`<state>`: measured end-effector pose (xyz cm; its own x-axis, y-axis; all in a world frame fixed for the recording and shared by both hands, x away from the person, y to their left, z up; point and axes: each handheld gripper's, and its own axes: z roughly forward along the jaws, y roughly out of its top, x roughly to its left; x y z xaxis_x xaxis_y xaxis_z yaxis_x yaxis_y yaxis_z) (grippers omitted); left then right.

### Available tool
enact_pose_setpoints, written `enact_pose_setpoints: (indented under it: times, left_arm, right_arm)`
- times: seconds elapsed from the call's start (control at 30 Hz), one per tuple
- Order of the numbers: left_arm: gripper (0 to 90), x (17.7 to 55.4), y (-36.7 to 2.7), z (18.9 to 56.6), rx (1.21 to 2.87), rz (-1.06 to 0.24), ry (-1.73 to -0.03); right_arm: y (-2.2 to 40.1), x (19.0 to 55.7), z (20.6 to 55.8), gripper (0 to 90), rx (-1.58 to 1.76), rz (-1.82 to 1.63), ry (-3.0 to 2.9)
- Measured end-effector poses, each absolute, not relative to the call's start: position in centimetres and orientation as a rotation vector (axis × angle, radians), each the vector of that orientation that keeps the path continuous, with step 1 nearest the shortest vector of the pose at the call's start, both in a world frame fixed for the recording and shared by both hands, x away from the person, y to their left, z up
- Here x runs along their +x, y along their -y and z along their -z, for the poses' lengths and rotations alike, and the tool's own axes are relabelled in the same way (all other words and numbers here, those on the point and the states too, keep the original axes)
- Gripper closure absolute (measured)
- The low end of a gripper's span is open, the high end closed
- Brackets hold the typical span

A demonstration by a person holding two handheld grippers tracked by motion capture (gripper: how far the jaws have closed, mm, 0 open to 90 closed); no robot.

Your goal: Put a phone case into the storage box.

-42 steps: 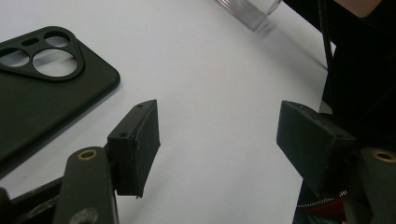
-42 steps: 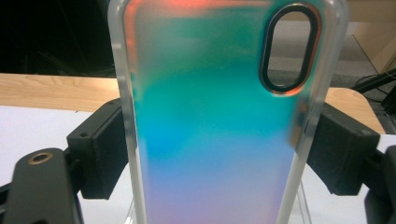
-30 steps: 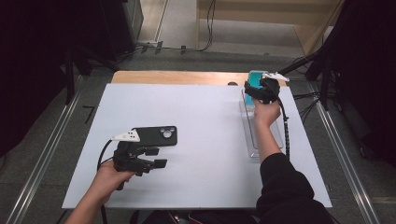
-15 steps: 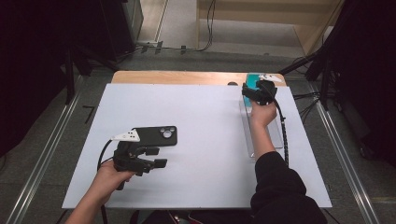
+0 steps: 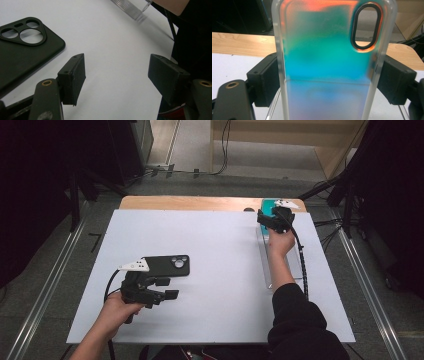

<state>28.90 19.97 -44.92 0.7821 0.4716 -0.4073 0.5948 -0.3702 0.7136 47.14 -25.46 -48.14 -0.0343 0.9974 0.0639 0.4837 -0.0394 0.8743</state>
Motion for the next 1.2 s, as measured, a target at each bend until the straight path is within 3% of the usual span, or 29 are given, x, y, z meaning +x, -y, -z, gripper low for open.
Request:
enact_pose_setpoints:
  times: [0.73,1.2]
  left_arm:
    - [30.7,28.9,-20.0,44.9,2.031,0.163,-0.799]
    - [30.7,29.0,-20.0,45.0,2.03,0.159,-0.808]
  right_arm:
    - [25.7,47.3,48.2,10.8,1.597,-1.014,-1.58]
    - [26.5,46.4,46.0,10.9,1.589,-1.02,-1.562]
